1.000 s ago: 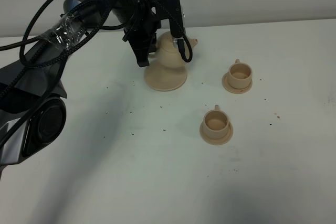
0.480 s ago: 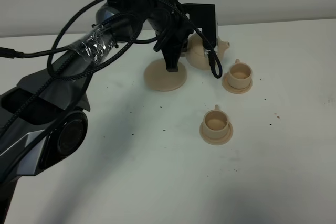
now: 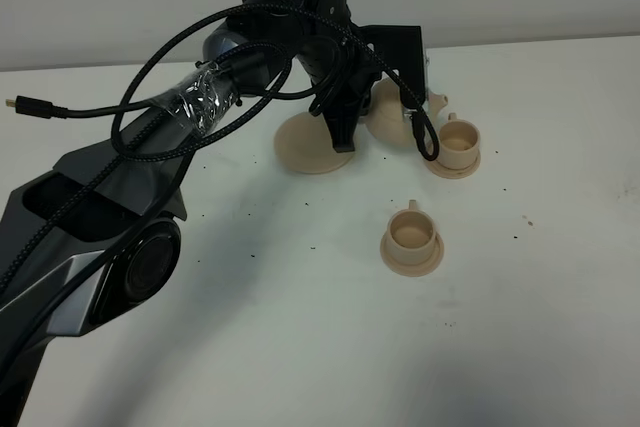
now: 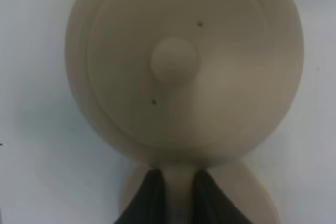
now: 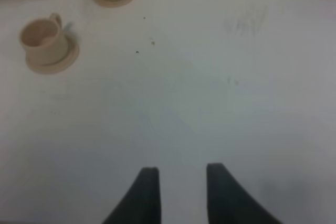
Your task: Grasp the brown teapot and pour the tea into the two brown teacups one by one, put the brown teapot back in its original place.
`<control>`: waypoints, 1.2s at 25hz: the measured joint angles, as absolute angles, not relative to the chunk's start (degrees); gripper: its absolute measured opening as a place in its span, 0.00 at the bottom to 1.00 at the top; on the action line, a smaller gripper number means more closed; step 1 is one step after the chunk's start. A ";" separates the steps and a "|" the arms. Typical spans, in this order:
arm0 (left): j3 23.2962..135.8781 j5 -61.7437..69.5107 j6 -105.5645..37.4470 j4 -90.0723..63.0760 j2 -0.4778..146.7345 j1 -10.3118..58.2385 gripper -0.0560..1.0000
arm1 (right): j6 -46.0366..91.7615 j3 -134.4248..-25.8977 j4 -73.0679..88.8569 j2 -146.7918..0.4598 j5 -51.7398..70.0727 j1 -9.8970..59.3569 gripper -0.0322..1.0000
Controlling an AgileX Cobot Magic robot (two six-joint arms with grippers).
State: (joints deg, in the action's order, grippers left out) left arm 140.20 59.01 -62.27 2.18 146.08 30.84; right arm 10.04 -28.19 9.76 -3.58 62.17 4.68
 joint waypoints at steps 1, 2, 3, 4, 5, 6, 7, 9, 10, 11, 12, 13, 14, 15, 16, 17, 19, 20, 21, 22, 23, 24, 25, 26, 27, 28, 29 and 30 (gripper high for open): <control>140.20 58.74 -62.27 2.24 146.08 30.84 0.17 | 10.04 -28.19 9.76 -3.58 62.17 4.68 0.26; 140.20 58.34 -62.20 2.53 146.08 30.84 0.17 | 10.04 -28.19 9.76 -3.58 62.17 4.68 0.26; 140.20 57.92 -62.05 2.96 146.08 30.84 0.17 | 10.04 -28.19 9.76 -3.58 62.17 4.68 0.26; 140.20 57.40 -61.83 3.53 146.08 30.84 0.17 | 10.04 -28.19 9.76 -3.58 62.17 4.68 0.26; 140.20 57.26 -61.61 4.09 146.08 30.84 0.17 | 10.04 -28.19 9.76 -3.58 62.17 4.68 0.26; 140.20 57.12 -61.56 4.65 146.08 30.84 0.17 | 10.04 -28.19 9.76 -3.58 62.17 4.68 0.26; 140.20 56.91 -61.35 5.06 146.08 30.84 0.17 | 10.04 -28.19 9.76 -3.58 62.17 4.68 0.26; 140.20 56.58 -60.82 6.31 146.08 30.84 0.17 | 10.04 -28.19 9.76 -3.58 62.17 4.68 0.26; 140.20 56.35 -60.55 6.82 146.08 30.84 0.17 | 10.04 -28.19 9.76 -3.58 62.17 4.68 0.26; 140.20 55.81 -60.30 7.36 146.08 30.84 0.17 | 10.04 -28.19 9.76 -3.58 62.17 4.68 0.26; 140.20 55.27 -60.19 7.83 146.08 30.90 0.17 | 10.04 -28.19 9.76 -3.58 62.17 4.68 0.26; 140.20 54.61 -60.07 8.44 146.08 30.90 0.17 | 10.04 -28.19 9.76 -3.58 62.17 4.68 0.26; 140.20 53.98 -60.01 8.73 146.08 30.94 0.17 | 10.04 -28.19 9.76 -3.58 62.17 4.68 0.26; 140.20 53.40 -60.02 8.92 146.08 30.94 0.17 | 10.04 -28.19 9.76 -3.58 62.17 4.68 0.26; 140.20 52.95 -60.02 9.06 146.08 31.01 0.17 | 10.04 -28.19 9.76 -3.58 62.17 4.68 0.26; 140.20 52.48 -60.00 9.42 146.08 31.20 0.17 | 10.04 -28.19 9.76 -3.58 62.17 4.68 0.26; 140.20 51.94 -60.00 10.43 146.25 31.71 0.17 | 10.04 -28.19 9.76 -3.58 62.17 4.68 0.26; 140.20 51.63 -60.00 11.36 146.46 32.06 0.17 | 10.04 -28.19 9.76 -3.58 62.17 4.68 0.26; 140.20 51.21 -60.00 12.09 146.59 32.44 0.17 | 10.04 -28.19 9.76 -3.58 62.17 4.68 0.26; 140.20 50.80 -60.00 12.85 147.03 32.73 0.17 | 10.04 -28.19 9.76 -3.58 62.17 4.68 0.26; 140.20 50.54 -60.00 13.77 147.47 33.11 0.17 | 10.04 -28.19 9.76 -3.58 62.17 4.68 0.26; 140.20 50.26 -60.00 14.40 147.75 33.30 0.17 | 10.04 -28.19 9.76 -3.58 62.17 4.68 0.26; 140.20 50.10 -60.00 14.50 148.09 33.46 0.17 | 10.04 -28.19 9.76 -3.58 62.17 4.68 0.26; 140.20 49.86 -60.00 14.79 148.48 33.59 0.17 | 10.04 -28.19 9.76 -3.58 62.17 4.68 0.26; 140.20 49.54 -60.00 15.02 148.69 33.73 0.17 | 10.04 -28.19 9.76 -3.58 62.17 4.68 0.26; 140.20 49.31 -60.00 15.40 148.82 33.85 0.17 | 10.04 -28.19 9.76 -3.58 62.17 4.68 0.26; 140.20 49.13 -60.00 15.81 148.94 33.92 0.17 | 10.04 -28.19 9.76 -3.58 62.17 4.68 0.26; 140.20 48.99 -60.00 16.29 148.94 34.05 0.17 | 10.04 -28.19 9.76 -3.58 62.17 4.68 0.26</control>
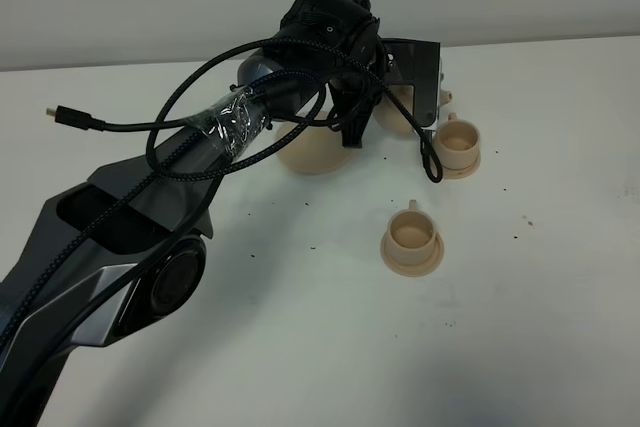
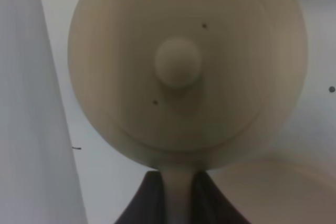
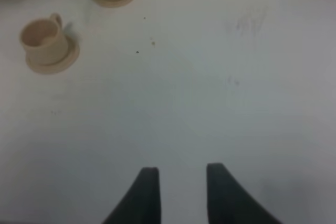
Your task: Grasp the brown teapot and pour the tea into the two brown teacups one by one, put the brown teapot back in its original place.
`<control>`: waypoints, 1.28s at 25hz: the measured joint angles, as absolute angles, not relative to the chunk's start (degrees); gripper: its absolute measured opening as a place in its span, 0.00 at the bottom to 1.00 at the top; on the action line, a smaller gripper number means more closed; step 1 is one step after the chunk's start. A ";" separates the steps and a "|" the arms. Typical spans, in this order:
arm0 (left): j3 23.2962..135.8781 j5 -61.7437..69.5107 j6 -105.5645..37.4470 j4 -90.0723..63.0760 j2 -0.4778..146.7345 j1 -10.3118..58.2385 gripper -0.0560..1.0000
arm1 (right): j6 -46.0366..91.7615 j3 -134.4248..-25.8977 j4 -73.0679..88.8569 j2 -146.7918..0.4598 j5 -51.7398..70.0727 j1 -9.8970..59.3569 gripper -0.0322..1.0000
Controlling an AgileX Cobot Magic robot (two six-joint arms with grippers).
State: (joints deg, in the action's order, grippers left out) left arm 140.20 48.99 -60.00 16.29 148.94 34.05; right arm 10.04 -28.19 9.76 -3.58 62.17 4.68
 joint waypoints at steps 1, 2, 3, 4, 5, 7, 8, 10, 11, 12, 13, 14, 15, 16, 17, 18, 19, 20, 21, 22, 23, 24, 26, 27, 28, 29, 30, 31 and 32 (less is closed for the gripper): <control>140.20 48.73 -60.00 16.95 148.94 34.24 0.17 | 10.04 -28.19 9.70 -3.58 62.17 4.68 0.26; 140.20 48.37 -60.00 17.39 148.94 34.39 0.17 | 10.04 -28.19 9.70 -3.58 62.17 4.68 0.26; 140.20 47.83 -60.00 17.47 148.94 34.46 0.17 | 10.04 -28.19 9.70 -3.58 62.17 4.68 0.26; 140.20 47.55 -60.00 17.59 148.94 34.53 0.17 | 10.04 -28.19 9.70 -3.58 62.17 4.68 0.26; 140.20 47.33 -60.00 17.81 148.94 34.65 0.17 | 10.04 -28.19 9.70 -3.58 62.17 4.68 0.26; 140.20 47.33 -60.00 18.46 148.94 34.93 0.17 | 10.04 -28.19 9.70 -3.58 62.17 4.68 0.26; 140.20 47.33 -60.00 18.86 148.94 35.00 0.17 | 10.04 -28.19 9.70 -3.58 62.17 4.68 0.26; 140.20 47.07 -60.00 19.66 148.94 35.32 0.17 | 10.04 -28.19 9.70 -3.58 62.17 4.68 0.26; 140.20 46.93 -60.00 20.06 148.94 35.46 0.17 | 10.04 -28.19 9.70 -3.58 62.17 4.68 0.26; 140.20 46.88 -60.00 20.33 148.94 35.53 0.17 | 10.04 -28.19 9.64 -3.58 62.17 4.68 0.26; 140.20 46.79 -60.00 20.78 148.94 35.65 0.17 | 10.04 -28.19 9.64 -3.58 62.17 4.68 0.26; 140.20 46.74 -60.00 21.19 148.94 35.70 0.17 | 10.04 -28.19 9.64 -3.58 62.17 4.68 0.26; 140.20 46.72 -60.07 21.53 148.94 35.82 0.17 | 10.04 -28.19 9.64 -3.58 62.17 4.68 0.26; 140.20 46.72 -60.26 21.75 148.94 35.95 0.17 | 10.04 -28.19 9.64 -3.58 62.17 4.68 0.26; 140.20 46.72 -60.56 22.10 148.94 36.07 0.17 | 10.04 -28.19 9.64 -3.58 62.17 4.68 0.26; 140.20 46.72 -60.83 22.42 148.94 36.23 0.17 | 10.04 -28.19 9.64 -3.58 62.17 4.68 0.26; 140.20 46.93 -60.98 22.92 148.94 36.43 0.17 | 10.04 -28.19 9.64 -3.58 62.17 4.68 0.26; 140.20 47.16 -61.22 23.40 148.94 36.60 0.17 | 10.04 -28.19 9.64 -3.58 62.17 4.68 0.26; 140.20 47.51 -61.65 23.77 148.94 36.65 0.17 | 10.04 -28.19 9.64 -3.58 62.17 4.68 0.26; 140.20 47.71 -62.10 23.95 149.08 36.72 0.17 | 10.04 -28.19 9.64 -3.58 62.17 4.68 0.26; 140.20 47.83 -62.57 24.11 149.13 36.72 0.17 | 10.04 -28.19 9.64 -3.58 62.17 4.68 0.26; 140.20 47.97 -62.97 24.17 149.44 36.72 0.17 | 10.04 -28.19 9.64 -3.58 62.17 4.68 0.26; 140.20 48.59 -63.88 24.24 149.80 36.72 0.17 | 10.04 -28.19 9.59 -3.58 62.17 4.68 0.26; 140.20 48.73 -64.24 24.24 149.89 36.72 0.17 | 10.04 -28.19 9.59 -3.58 62.17 4.68 0.26; 140.20 48.86 -64.82 24.24 149.96 36.72 0.17 | 10.04 -28.19 9.53 -3.58 62.17 4.68 0.26; 140.20 48.86 -65.19 24.24 149.96 36.72 0.17 | 10.04 -28.19 9.48 -3.58 62.17 4.68 0.26; 140.20 48.80 -65.41 24.24 149.96 36.72 0.17 | 10.04 -28.19 9.48 -3.58 62.17 4.68 0.26; 140.20 48.75 -65.41 24.24 149.96 36.72 0.17 | 10.04 -28.19 9.48 -3.58 62.17 4.68 0.26; 140.20 48.64 -65.47 24.24 149.96 36.72 0.17 | 10.04 -28.19 9.44 -3.58 62.17 4.68 0.26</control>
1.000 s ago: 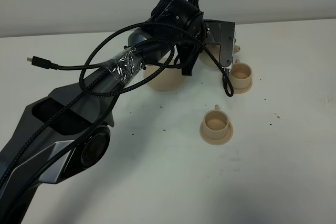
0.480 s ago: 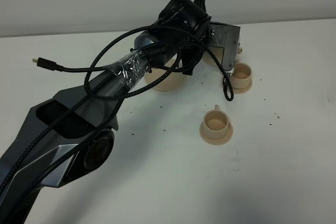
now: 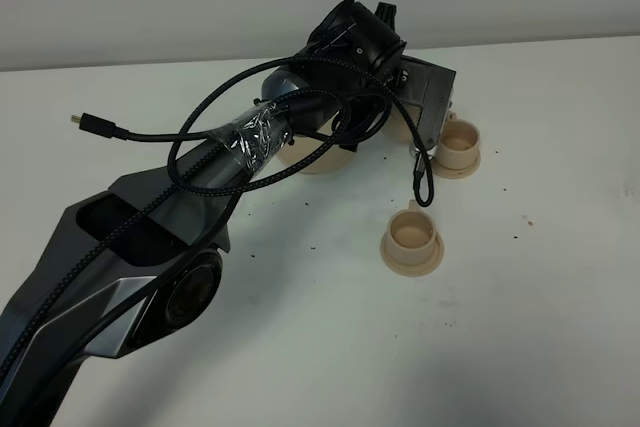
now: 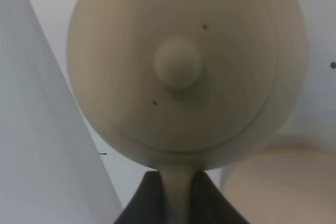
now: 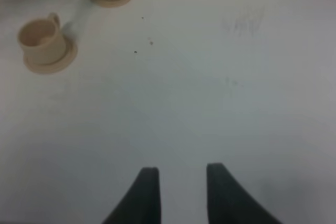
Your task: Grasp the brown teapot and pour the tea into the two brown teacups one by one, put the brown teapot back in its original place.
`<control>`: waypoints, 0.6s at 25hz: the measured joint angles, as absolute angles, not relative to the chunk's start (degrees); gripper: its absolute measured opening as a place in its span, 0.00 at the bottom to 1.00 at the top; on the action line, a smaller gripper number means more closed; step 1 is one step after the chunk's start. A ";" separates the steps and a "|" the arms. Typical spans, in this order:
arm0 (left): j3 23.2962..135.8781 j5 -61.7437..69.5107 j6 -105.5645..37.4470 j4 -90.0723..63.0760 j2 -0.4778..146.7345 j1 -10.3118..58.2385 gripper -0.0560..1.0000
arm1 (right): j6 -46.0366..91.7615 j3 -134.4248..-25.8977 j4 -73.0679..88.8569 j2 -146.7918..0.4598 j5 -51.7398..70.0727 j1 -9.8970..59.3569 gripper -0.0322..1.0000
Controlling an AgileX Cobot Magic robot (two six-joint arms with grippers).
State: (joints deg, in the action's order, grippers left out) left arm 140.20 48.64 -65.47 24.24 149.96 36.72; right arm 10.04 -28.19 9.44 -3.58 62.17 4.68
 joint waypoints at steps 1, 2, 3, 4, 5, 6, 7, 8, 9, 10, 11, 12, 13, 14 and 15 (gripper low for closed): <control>140.20 48.58 -65.52 24.24 149.96 36.72 0.17 | 10.04 -28.19 9.44 -3.58 62.17 4.68 0.26; 140.20 48.58 -65.52 24.24 149.96 36.72 0.17 | 10.04 -28.19 9.29 -3.58 62.17 4.68 0.26; 140.20 48.58 -65.52 24.28 149.96 36.72 0.17 | 10.04 -28.19 9.22 -3.58 62.17 4.68 0.26; 140.20 48.52 -65.52 24.41 149.96 36.72 0.17 | 10.04 -28.19 9.03 -3.58 62.17 4.68 0.26; 140.20 48.25 -65.52 24.72 149.96 36.72 0.17 | 10.04 -28.19 8.93 -3.58 62.17 4.68 0.26; 140.20 48.06 -65.52 25.01 149.96 36.72 0.17 | 10.04 -28.19 8.71 -3.58 62.17 4.68 0.26; 140.20 47.81 -65.52 25.46 149.96 36.78 0.17 | 10.04 -28.19 8.55 -3.58 62.17 4.68 0.26; 140.20 47.80 -65.52 25.82 149.96 36.91 0.17 | 10.04 -28.19 8.52 -3.58 62.17 4.68 0.26; 140.20 47.80 -65.52 26.26 149.96 37.11 0.17 | 10.04 -28.19 8.43 -3.58 62.17 4.68 0.26; 140.20 47.75 -65.52 26.62 149.96 37.20 0.17 | 10.04 -28.19 8.29 -3.58 62.17 4.68 0.26; 140.20 47.62 -65.46 26.77 149.96 37.42 0.17 | 10.04 -28.19 8.23 -3.58 62.17 4.68 0.26; 140.20 47.55 -65.35 27.06 149.96 37.55 0.17 | 10.04 -28.19 8.23 -3.58 62.17 4.68 0.26; 140.20 47.50 -65.36 27.17 149.96 37.68 0.17 | 10.04 -28.19 8.23 -3.58 62.17 4.68 0.26; 140.20 47.50 -65.36 27.17 149.96 37.79 0.17 | 10.04 -28.19 8.23 -3.58 62.17 4.68 0.26; 140.20 47.43 -65.28 27.17 149.96 37.86 0.17 | 10.04 -28.19 8.23 -3.58 62.17 4.68 0.26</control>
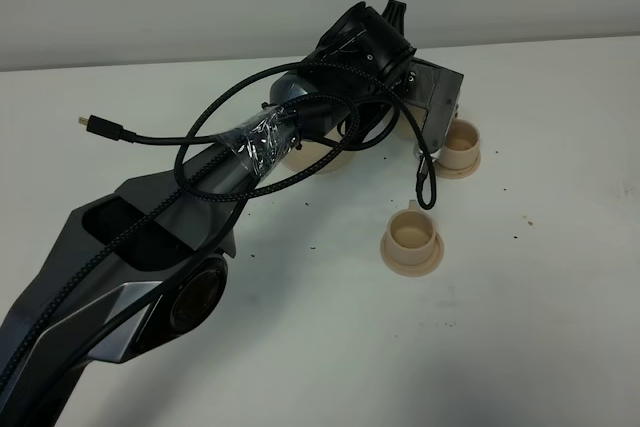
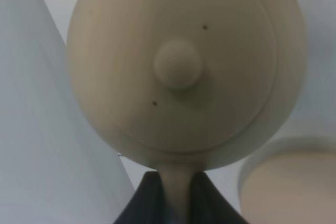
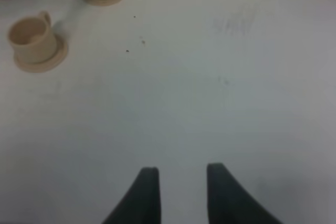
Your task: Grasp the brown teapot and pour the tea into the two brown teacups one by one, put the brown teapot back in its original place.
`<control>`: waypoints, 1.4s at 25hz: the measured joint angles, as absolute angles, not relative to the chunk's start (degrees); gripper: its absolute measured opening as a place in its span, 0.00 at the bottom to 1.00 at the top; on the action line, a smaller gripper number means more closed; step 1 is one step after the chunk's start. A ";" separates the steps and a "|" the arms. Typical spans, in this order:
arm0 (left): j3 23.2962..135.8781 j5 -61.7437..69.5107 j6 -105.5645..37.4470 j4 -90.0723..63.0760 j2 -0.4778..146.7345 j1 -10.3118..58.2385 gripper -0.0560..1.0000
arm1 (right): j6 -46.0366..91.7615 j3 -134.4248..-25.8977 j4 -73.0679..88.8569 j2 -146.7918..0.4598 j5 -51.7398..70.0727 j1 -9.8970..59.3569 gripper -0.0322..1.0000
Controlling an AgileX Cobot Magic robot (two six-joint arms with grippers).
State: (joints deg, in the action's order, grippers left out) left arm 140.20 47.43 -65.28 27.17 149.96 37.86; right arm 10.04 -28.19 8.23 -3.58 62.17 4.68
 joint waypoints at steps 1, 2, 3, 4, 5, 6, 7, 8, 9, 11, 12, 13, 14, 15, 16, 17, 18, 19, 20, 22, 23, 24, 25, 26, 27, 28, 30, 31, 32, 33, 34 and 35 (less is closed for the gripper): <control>140.20 47.43 -65.22 27.22 149.96 37.98 0.17 | 10.04 -28.19 8.23 -3.58 62.17 4.68 0.26; 140.20 47.37 -65.02 27.64 149.96 38.06 0.17 | 10.04 -28.19 8.23 -3.58 62.17 4.68 0.26; 140.20 47.31 -64.72 28.29 149.96 38.25 0.17 | 10.04 -28.19 8.23 -3.58 62.17 4.68 0.26; 140.20 47.31 -64.60 28.88 149.96 38.36 0.17 | 10.04 -28.19 8.23 -3.58 62.17 4.68 0.26; 140.20 47.31 -64.39 29.31 149.96 38.56 0.17 | 10.04 -28.19 8.23 -3.58 62.17 4.68 0.26; 140.20 47.31 -63.97 30.00 149.96 38.62 0.17 | 10.04 -28.19 8.23 -3.58 62.17 4.68 0.26; 140.20 47.31 -63.36 30.47 149.96 38.81 0.17 | 10.04 -28.19 8.21 -3.58 62.17 4.68 0.26; 140.20 47.20 -62.83 30.75 149.96 38.93 0.17 | 10.04 -28.19 8.21 -3.58 62.17 4.68 0.26; 140.20 47.20 -62.26 31.18 149.96 39.15 0.17 | 10.04 -28.19 8.21 -3.58 62.17 4.68 0.26; 140.20 47.14 -61.69 32.01 149.96 39.50 0.17 | 10.04 -28.19 8.21 -3.58 62.17 4.68 0.26; 140.20 47.01 -61.42 32.27 149.96 39.64 0.17 | 10.04 -28.19 8.21 -3.58 62.17 4.68 0.26; 140.20 46.94 -61.14 32.84 149.96 39.86 0.17 | 10.04 -28.19 8.21 -3.58 62.17 4.68 0.26; 140.20 46.94 -60.93 33.19 149.96 39.95 0.17 | 10.04 -28.19 8.21 -3.58 62.17 4.68 0.26; 140.20 46.94 -60.77 33.37 149.96 40.06 0.17 | 10.04 -28.19 8.21 -3.58 62.17 4.68 0.26; 140.20 46.90 -60.76 33.58 149.96 40.12 0.17 | 10.04 -28.19 8.17 -3.58 62.17 4.68 0.26; 140.20 46.90 -60.76 33.84 149.96 40.12 0.17 | 10.06 -28.19 8.17 -3.58 62.17 4.68 0.26; 140.20 46.90 -60.76 34.10 149.96 40.12 0.17 | 10.06 -28.19 8.17 -3.58 62.17 4.68 0.26; 140.20 46.88 -60.76 34.22 149.96 40.12 0.17 | 10.06 -28.19 8.11 -3.58 62.17 4.68 0.26; 140.20 46.88 -60.71 34.36 149.96 40.12 0.17 | 10.06 -28.19 8.11 -3.58 62.17 4.68 0.26; 140.20 46.88 -60.68 34.73 149.96 40.12 0.17 | 10.06 -28.19 7.87 -3.58 62.17 4.68 0.26; 140.20 46.88 -60.63 35.05 149.96 40.12 0.17 | 10.06 -28.19 7.75 -3.58 62.17 4.68 0.26; 140.20 46.88 -60.63 35.52 149.96 40.16 0.17 | 10.06 -28.19 7.52 -3.58 62.17 4.68 0.26; 140.20 46.88 -60.63 36.19 149.96 40.16 0.17 | 10.06 -28.19 7.41 -3.58 62.17 4.68 0.26; 140.20 46.88 -60.63 36.79 149.96 40.30 0.17 | 10.06 -28.19 7.35 -3.58 62.17 4.68 0.26; 140.20 46.88 -60.63 37.51 149.96 40.45 0.17 | 10.06 -28.19 7.22 -3.58 62.17 4.68 0.26; 140.20 46.88 -60.63 37.92 149.96 40.56 0.17 | 10.06 -28.19 7.16 -3.58 62.17 4.68 0.26; 140.20 46.81 -60.63 38.33 149.96 40.83 0.17 | 10.06 -28.19 7.05 -3.58 62.17 4.68 0.26; 140.20 46.81 -60.69 38.49 149.96 40.95 0.17 | 10.06 -28.19 7.05 -3.58 62.17 4.68 0.26; 140.20 46.81 -60.74 38.61 149.96 41.02 0.17 | 10.06 -28.19 7.05 -3.58 62.17 4.68 0.26; 140.20 46.81 -60.74 38.72 149.96 41.15 0.17 | 10.06 -28.19 7.05 -3.58 62.17 4.68 0.26; 140.20 46.81 -60.74 38.74 149.96 41.21 0.17 | 10.06 -28.19 7.05 -3.58 62.17 4.68 0.26; 140.20 46.81 -60.78 38.74 149.96 41.27 0.17 | 10.06 -28.19 7.05 -3.58 62.17 4.68 0.26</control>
